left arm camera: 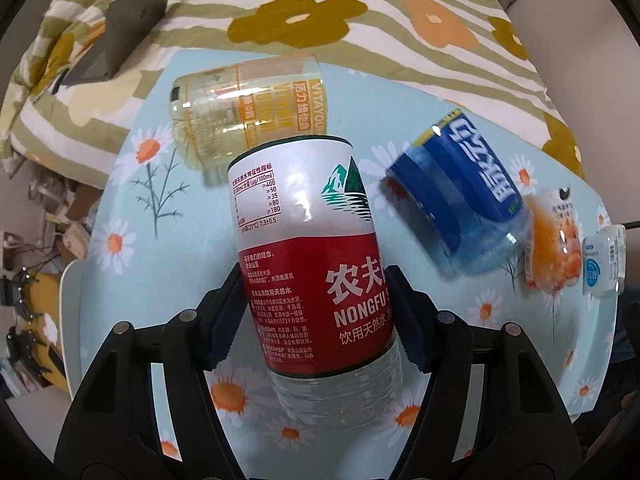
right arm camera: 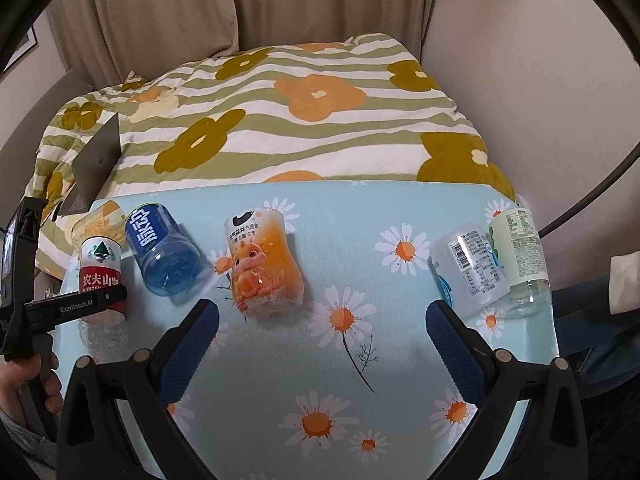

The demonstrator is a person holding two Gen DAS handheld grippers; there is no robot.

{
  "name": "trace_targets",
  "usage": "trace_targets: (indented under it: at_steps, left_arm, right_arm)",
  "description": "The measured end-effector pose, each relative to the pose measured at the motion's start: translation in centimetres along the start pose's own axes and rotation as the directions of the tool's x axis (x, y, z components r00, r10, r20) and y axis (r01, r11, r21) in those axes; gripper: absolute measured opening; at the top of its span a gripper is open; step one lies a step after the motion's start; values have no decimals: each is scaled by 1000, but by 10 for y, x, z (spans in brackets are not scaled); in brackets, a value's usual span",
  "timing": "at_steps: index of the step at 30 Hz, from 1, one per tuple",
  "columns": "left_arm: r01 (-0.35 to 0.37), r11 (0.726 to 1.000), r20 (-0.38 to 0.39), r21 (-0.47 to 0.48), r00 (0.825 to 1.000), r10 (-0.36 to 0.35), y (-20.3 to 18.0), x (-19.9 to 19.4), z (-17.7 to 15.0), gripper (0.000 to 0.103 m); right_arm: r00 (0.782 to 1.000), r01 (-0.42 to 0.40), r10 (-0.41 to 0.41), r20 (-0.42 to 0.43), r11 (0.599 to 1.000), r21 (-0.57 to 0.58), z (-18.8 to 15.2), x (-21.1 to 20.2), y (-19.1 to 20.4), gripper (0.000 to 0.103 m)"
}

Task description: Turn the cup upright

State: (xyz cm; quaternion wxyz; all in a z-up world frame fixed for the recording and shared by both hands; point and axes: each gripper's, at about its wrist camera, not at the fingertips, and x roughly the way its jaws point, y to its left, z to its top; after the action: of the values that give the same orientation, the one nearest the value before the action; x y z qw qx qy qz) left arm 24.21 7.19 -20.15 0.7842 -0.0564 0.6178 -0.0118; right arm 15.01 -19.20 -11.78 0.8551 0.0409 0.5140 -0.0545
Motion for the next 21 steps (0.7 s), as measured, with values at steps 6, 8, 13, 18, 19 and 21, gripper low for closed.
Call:
trace_targets:
  at_steps: [6,8,13,18,19,21]
  left_arm:
    - [2,1000,35,26,999,-3,-16,-27,-27,72]
    - [9,999,45,46,999,-11,-28,-37,-41,72]
    - [43,994,50,99,998,-48,-63,-48,-77,72]
    - [80,981,40,178,995,-89,-108,-48,-110,72]
    - [87,977,37,197,995,-96,-117,-46,-116,72]
    - [98,969,29,227,994,-108,-133,-42,-127,72]
  right_arm:
    - [999,-26,26,32,1000,-2,-13,-20,-9,103]
    - [998,-33,33,45,999,0,-21,-30,-16,103]
    - [997,-46,47,69,999,-16,-43,-51,-36,103]
    - [996,-34,35,84,999,-21,-67,-67,-60,103]
    - [996,-32,33,83,999,-17,-72,-69,-64,103]
    - [996,-28,29,82,1000,-9,-82,-72,-75,103]
